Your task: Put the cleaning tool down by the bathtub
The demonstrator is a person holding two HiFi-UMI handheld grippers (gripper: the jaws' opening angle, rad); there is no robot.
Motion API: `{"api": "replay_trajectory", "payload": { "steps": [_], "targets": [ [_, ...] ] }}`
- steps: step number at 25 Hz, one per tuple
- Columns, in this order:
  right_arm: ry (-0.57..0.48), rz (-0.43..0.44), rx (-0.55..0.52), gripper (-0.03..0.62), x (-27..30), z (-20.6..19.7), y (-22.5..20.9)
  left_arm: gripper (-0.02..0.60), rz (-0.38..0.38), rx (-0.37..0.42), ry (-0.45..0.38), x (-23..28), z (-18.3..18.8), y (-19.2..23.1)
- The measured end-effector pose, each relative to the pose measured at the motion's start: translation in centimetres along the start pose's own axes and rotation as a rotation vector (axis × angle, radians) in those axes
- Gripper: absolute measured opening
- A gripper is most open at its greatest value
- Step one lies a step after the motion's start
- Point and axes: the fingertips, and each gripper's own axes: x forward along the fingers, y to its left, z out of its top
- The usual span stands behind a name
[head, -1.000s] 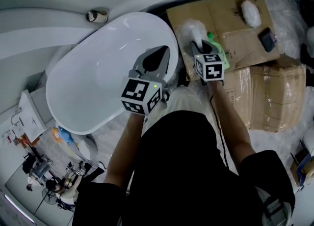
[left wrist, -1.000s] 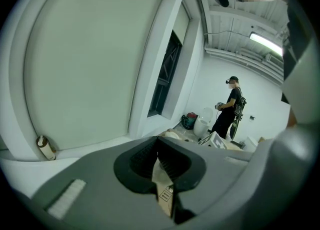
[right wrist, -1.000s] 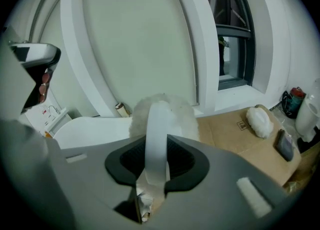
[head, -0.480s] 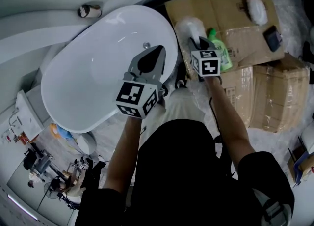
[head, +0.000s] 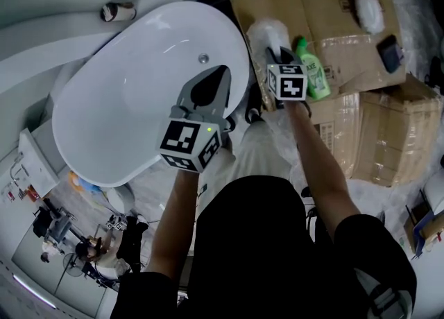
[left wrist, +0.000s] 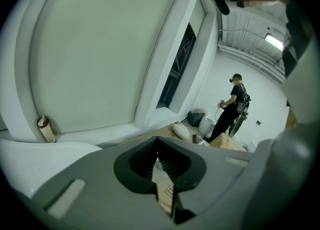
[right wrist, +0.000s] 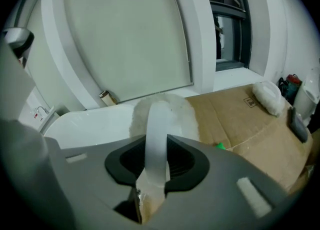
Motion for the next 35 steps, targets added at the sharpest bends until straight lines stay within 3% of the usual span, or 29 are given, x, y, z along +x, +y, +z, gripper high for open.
{"api": "replay_trajectory", "payload": {
  "steps": [23,35],
  "targets": [
    [0.065,-0.074,0.019,0.092,5.9,-2.1,-3.2,-0.001,0.036,-0.034,0.075,-0.4,-4.3,1.7],
    [0.043,-0.066,0.007,0.092,6.7,-1.7,-3.5,-0.002,0.047,-0.033,0.060,-0.2,-4.4,1.5]
  ]
}}
